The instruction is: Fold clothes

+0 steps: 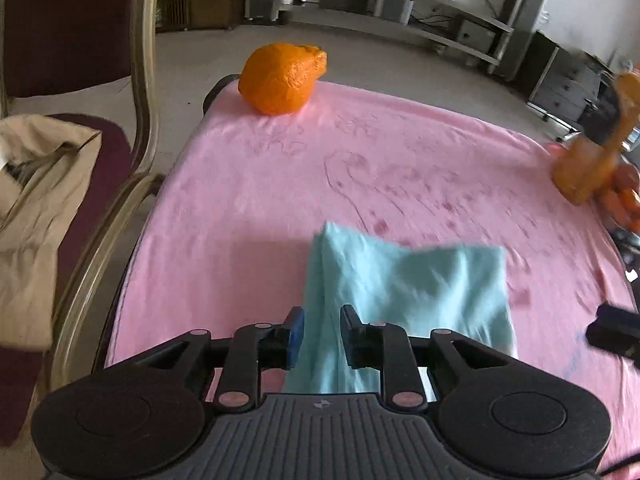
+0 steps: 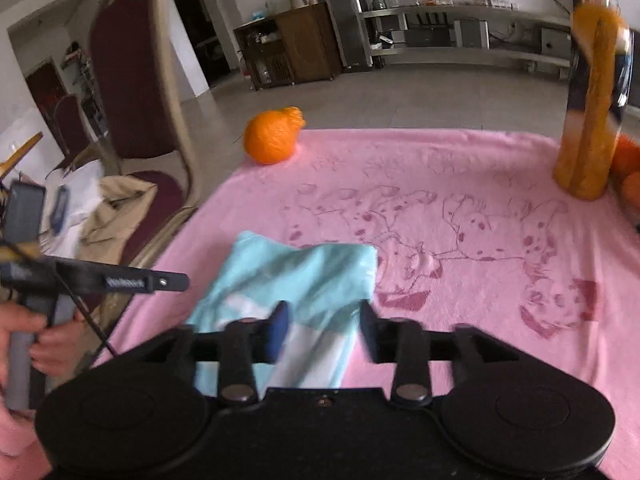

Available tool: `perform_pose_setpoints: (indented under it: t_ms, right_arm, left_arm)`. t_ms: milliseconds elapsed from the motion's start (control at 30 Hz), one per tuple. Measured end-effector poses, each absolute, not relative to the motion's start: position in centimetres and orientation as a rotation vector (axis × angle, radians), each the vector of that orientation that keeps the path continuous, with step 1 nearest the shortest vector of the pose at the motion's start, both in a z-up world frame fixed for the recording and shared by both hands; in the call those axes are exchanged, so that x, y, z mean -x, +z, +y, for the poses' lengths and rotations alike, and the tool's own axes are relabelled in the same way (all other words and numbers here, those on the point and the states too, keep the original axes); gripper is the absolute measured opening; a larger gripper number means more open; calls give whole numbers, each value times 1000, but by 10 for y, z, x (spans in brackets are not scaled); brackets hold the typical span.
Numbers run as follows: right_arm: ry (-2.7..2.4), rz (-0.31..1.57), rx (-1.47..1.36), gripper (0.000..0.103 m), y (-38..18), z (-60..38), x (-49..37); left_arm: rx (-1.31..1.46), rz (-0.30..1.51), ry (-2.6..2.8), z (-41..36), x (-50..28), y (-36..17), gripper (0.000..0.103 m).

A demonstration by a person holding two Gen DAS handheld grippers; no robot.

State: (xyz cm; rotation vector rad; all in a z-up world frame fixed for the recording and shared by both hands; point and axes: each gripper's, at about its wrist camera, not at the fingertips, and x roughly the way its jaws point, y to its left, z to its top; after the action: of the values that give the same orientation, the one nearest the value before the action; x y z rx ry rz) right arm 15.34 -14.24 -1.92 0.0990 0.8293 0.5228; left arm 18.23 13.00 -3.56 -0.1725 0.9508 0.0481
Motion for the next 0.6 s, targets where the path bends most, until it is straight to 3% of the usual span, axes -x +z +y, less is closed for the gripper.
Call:
perform_pose_setpoints:
  t_ms: [67, 167, 433, 500, 600]
  right_arm:
    - [493, 844, -167, 50, -42, -148, -174]
    - [464, 888, -302, 48, -65, -155, -201]
    - [464, 880, -392, 47, -89, -153, -242]
    - [463, 893, -425, 45, -95, -153, -250]
    - [455, 909, -431, 43, -102, -149, -259]
  left_arm:
    - [151, 940, 52, 128, -201, -38, 35]
    - [140, 967, 75, 125, -226, -48, 35]
    - [164, 983, 48, 125, -248, -64, 29]
    - [166, 981, 40, 125, -252, -67, 21]
    - [166, 970, 26, 124, -254, -72, 17]
